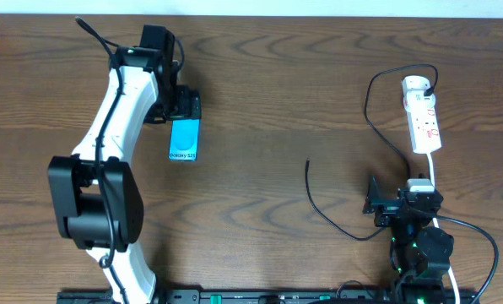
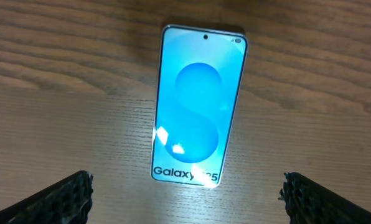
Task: Plug charger to phone and switch on socket
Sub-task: 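Lower the left gripper onto the phone's top edge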
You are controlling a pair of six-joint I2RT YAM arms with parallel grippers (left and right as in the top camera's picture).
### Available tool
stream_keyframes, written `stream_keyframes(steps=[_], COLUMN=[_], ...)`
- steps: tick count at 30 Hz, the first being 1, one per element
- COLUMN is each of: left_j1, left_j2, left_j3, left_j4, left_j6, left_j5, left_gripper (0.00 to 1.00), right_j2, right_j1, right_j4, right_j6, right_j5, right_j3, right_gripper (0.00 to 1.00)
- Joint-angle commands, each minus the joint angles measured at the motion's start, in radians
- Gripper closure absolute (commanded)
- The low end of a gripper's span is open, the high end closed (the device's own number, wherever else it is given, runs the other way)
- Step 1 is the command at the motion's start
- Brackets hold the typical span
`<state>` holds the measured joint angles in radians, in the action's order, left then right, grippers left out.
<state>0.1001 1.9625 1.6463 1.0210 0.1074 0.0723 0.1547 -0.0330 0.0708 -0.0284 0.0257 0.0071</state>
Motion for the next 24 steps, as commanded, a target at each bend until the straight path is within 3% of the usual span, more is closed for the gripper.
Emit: stream_keyframes(steps=[1,24], left_j1=[-0.002,-0.002], left_j2=[0.056,0.158], left_j3=[-0.003,-0.003], left_j4=[0.002,-0.032], left_j6=[-0.009,-0.009], left_j5=[0.002,0.002], left_gripper=[0.02,0.02], right_j2=[-0.006,-0.006], right_j1=[0.008,0.008], right_j4=[0.004,0.004], right_j6=[0.017,0.017], right_j5=[-0.005,-0.005], right_j3=[-0.002,-0.002], right_gripper=[0.01,0.01])
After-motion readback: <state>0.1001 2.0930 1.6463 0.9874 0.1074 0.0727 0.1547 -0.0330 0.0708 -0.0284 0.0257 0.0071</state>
